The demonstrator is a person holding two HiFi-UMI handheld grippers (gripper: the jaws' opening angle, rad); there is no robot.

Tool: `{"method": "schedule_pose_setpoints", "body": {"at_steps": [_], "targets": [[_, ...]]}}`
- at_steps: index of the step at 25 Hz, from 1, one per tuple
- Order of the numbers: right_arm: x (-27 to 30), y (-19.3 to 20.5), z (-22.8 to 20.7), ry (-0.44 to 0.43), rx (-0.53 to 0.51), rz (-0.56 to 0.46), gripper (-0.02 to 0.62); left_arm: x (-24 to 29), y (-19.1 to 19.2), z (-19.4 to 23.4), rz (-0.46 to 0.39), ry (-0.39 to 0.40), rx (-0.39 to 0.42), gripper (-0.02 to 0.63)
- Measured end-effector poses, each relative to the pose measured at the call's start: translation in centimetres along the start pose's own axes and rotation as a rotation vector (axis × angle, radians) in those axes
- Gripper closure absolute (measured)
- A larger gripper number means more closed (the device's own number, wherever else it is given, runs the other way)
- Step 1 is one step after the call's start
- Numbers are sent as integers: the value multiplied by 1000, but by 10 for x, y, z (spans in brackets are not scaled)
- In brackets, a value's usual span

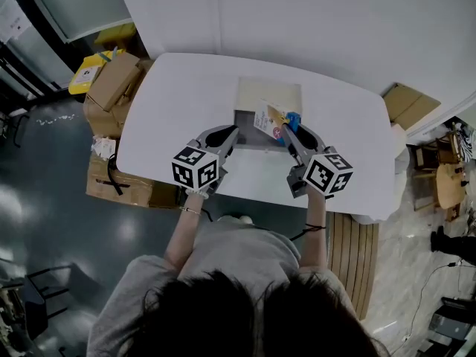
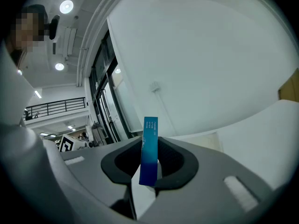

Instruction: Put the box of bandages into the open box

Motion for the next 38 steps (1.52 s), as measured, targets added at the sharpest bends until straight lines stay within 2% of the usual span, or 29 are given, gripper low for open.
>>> {"method": "schedule_pose_setpoints", "body": {"at_steps": [7,24,38], "targets": [[10,7,-12,-11,39,48,495,7,3,3,50,5,1,607],[66,50,-42,-26,123,282,495,34,33,40,178,45,-37,607],[92,80,-58,-47,232,413,495,46,54,49,223,75,-74,607]]}}
Point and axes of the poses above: the fingertips, and each gripper's own axes: x forward along the fingers, z to its left, y out of its underside, the point moved 1 cm from there along -x, backward along the fingers, and after that the axes turned 5 degrees about z, right-handed, at the moved point
